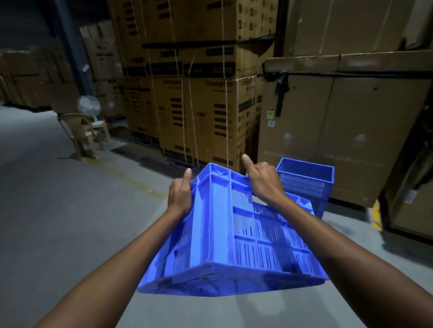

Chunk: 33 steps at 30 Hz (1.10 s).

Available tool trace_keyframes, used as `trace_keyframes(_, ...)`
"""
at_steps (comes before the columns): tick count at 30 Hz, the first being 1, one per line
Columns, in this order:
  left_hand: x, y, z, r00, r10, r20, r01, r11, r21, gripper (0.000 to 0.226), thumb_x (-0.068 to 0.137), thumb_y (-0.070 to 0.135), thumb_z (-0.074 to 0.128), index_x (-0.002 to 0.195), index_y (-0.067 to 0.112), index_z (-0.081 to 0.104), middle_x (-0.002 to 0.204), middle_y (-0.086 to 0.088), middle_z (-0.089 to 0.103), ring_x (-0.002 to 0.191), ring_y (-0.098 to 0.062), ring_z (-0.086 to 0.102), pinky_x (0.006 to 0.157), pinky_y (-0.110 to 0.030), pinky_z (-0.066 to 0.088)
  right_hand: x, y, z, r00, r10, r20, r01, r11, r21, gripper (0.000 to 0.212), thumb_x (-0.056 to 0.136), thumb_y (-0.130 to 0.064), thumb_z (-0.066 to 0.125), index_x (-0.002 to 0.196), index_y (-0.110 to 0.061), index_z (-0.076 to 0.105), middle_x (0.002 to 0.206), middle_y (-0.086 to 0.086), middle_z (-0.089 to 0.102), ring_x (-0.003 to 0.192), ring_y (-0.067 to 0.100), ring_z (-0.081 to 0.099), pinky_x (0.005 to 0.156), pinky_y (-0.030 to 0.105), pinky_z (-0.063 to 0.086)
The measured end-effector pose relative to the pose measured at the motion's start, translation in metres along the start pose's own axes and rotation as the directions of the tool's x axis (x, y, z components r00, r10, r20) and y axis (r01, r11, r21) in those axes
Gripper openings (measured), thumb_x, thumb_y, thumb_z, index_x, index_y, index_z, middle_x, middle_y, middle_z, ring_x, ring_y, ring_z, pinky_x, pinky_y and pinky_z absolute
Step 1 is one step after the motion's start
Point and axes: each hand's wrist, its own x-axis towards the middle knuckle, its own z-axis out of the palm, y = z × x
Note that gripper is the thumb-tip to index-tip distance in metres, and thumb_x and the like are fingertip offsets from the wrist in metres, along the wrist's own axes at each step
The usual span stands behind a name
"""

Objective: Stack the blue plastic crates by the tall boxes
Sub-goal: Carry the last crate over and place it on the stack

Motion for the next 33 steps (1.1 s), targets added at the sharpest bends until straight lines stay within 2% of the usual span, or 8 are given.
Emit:
trace_keyframes(6,0.021,0.041,0.074,0.991,0.084,0.103,-0.115,0.932,0.343,0.061,0.100,0.047,0.031,0.064,0.007,0.059,0.080,-0.023,0.065,0.084,-0.040,0.060,0.064,-0.035,0.034,0.027,-0.014,-0.035,0.974,-0.215,0.068,0.217,0.976,-0.027,0.056,0.089,-0.070,0.029,0.081,-0.024,0.060,0.080,-0.006,0.067,0.078,0.016,0.061,0.070,0.040,0.049)
trace_keyframes(10,0.041,0.049,0.111,0.943,0.201,0.266,-0.316,0.795,0.517,0.031,0.094,0.028,0.045,0.075,0.009,0.061,0.075,-0.013,0.065,0.080,-0.037,0.064,0.060,-0.035,0.040,0.041,-0.016,-0.033,0.904,-0.277,0.325,0.411,0.772,-0.485,0.034,0.085,-0.052,0.048,0.103,-0.026,0.059,0.098,-0.003,0.060,0.085,0.018,0.058,0.071,0.038,0.046)
trace_keyframes(14,0.075,0.040,0.136,0.909,0.229,0.348,-0.391,0.757,0.523,0.035,0.095,0.034,0.042,0.073,0.012,0.058,0.076,-0.011,0.065,0.078,-0.035,0.064,0.064,-0.039,0.046,0.071,0.006,-0.023,0.924,-0.209,0.320,0.362,0.748,-0.556,0.033,0.092,-0.045,0.039,0.110,-0.019,0.046,0.085,0.004,0.056,0.083,0.028,0.059,0.067,0.038,0.036)
trace_keyframes(20,0.156,0.014,0.174,0.841,0.260,0.474,-0.448,0.826,0.342,0.037,0.098,0.029,0.034,0.074,0.008,0.053,0.087,-0.021,0.067,0.083,-0.039,0.062,0.068,-0.041,0.043,0.150,0.051,0.017,0.973,-0.195,0.119,0.219,0.640,-0.737,0.061,0.099,-0.057,0.023,0.093,-0.013,0.066,0.098,0.014,0.069,0.089,0.035,0.065,0.067,0.040,0.039)
trace_keyframes(23,0.212,-0.008,0.183,0.714,0.246,0.656,-0.375,0.925,0.061,0.054,0.099,0.048,0.036,0.066,0.009,0.054,0.070,-0.007,0.060,0.067,-0.023,0.055,0.064,-0.036,0.037,0.197,0.069,0.030,0.986,-0.152,0.068,0.150,0.638,-0.755,0.060,0.098,-0.057,0.027,0.092,-0.012,0.067,0.099,0.016,0.069,0.092,0.036,0.065,0.070,0.040,0.042)
trace_keyframes(27,0.286,-0.070,0.175,0.530,0.162,0.832,-0.359,0.932,0.047,0.068,0.070,0.086,0.045,0.079,0.024,0.072,0.079,0.001,0.069,0.070,-0.011,0.059,0.066,-0.032,0.043,0.259,0.103,0.035,0.991,-0.133,-0.007,0.078,0.621,-0.780,0.062,0.098,-0.058,0.028,0.085,-0.012,0.067,0.093,0.014,0.070,0.086,0.034,0.066,0.068,0.038,0.041)
trace_keyframes(31,0.348,-0.119,0.175,0.329,-0.085,0.940,-0.265,0.947,0.178,0.067,0.054,0.074,0.075,0.095,0.021,0.076,0.098,0.000,0.076,0.091,-0.015,0.071,0.087,-0.038,0.056,0.303,0.141,0.025,0.986,-0.134,-0.104,-0.011,0.565,-0.825,0.063,0.098,-0.059,0.027,0.084,-0.015,0.069,0.089,0.014,0.071,0.083,0.034,0.067,0.065,0.036,0.041)
trace_keyframes(33,0.365,-0.130,0.189,0.275,-0.082,0.958,-0.296,0.941,0.165,0.062,0.052,0.065,0.083,0.093,0.020,0.076,0.097,0.000,0.076,0.089,-0.015,0.071,0.086,-0.041,0.057,0.316,0.158,0.022,0.986,-0.113,-0.122,-0.039,0.559,-0.828,0.062,0.099,-0.058,0.026,0.075,-0.016,0.066,0.082,0.014,0.070,0.077,0.034,0.067,0.063,0.036,0.042)
